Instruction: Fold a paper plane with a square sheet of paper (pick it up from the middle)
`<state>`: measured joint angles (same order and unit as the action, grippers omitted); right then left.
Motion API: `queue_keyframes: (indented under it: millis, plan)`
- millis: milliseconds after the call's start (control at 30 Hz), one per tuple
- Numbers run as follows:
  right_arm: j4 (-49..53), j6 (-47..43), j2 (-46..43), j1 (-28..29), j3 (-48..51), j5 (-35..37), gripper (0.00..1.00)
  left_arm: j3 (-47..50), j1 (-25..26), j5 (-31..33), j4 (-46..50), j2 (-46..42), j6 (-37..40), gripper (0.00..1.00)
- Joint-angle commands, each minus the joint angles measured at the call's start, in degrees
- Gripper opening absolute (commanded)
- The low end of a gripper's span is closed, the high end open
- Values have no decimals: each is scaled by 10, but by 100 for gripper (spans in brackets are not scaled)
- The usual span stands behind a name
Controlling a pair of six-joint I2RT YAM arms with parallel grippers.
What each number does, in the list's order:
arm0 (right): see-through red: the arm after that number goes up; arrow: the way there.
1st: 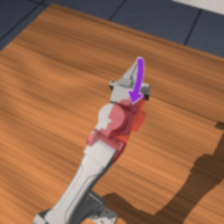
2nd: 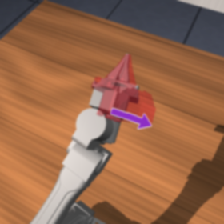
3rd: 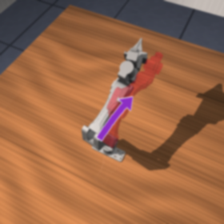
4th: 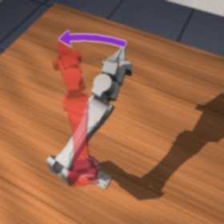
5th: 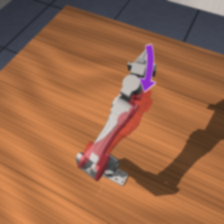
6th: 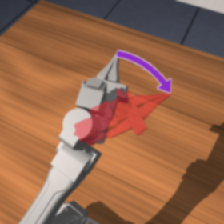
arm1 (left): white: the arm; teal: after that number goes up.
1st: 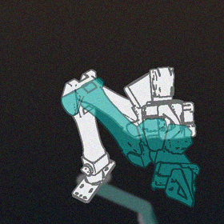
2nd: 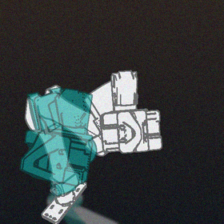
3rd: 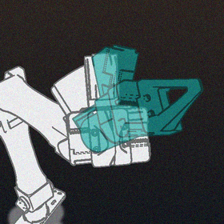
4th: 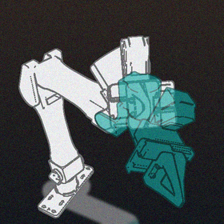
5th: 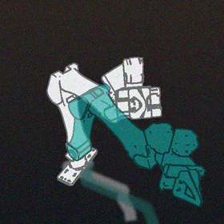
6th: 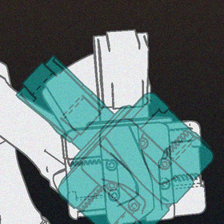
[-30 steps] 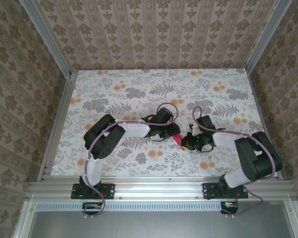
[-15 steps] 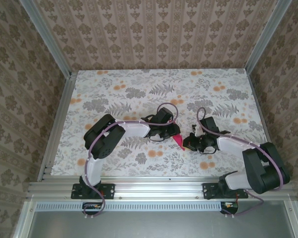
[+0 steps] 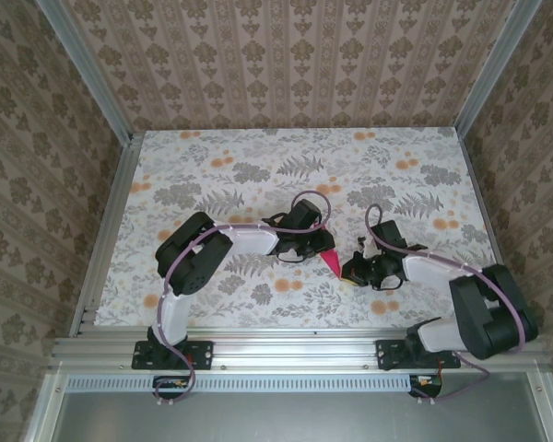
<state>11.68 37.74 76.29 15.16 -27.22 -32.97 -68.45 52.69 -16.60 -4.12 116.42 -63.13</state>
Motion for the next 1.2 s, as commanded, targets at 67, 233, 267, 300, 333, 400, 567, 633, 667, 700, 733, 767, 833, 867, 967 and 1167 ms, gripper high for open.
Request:
queue_keyframes:
  millis: [67,233,267,300,333,400,567,633,667,700,733,767,833,867,967,1167]
  plan:
    - [-24,28,-17,3,-35,-41,6,1,-4,8,45,16,20,29]
    - [-90,54,59,11,-60,-68,7,-7,-3,7,48,21,19,30]
    - [-95,56,71,11,-62,-67,7,-8,-2,7,48,22,19,29]
    - [-99,55,82,11,-65,-63,7,-8,-2,7,48,21,19,29]
    - [-102,53,93,11,-66,-58,7,-9,-2,7,49,21,19,29]
    - [-91,42,114,10,-70,-42,7,-10,-2,7,50,21,19,29]
    - [-60,7,164,10,-58,4,7,-11,-1,7,52,18,22,30]
    - [-58,1,171,10,-44,17,6,-10,-2,7,51,15,24,30]
    - [-56,2,173,9,-38,19,6,-10,-3,6,50,13,27,31]
    - [-54,1,170,10,-39,15,5,-10,-3,5,47,11,30,32]
    - [-54,1,166,11,-37,15,5,-10,-4,3,44,8,34,33]
    - [-43,0,160,10,-39,26,4,-9,-5,-2,35,4,39,34]
    - [-30,-5,156,9,-41,41,3,-8,-9,-15,19,-3,50,37]
    - [-32,-6,158,10,-41,39,3,-8,-9,-22,13,-11,57,39]
    - [-33,-5,165,10,-41,34,1,-7,-14,-40,-9,-36,79,44]
    - [-30,-7,168,10,-43,38,0,25,-13,-24,-24,-101,116,52]
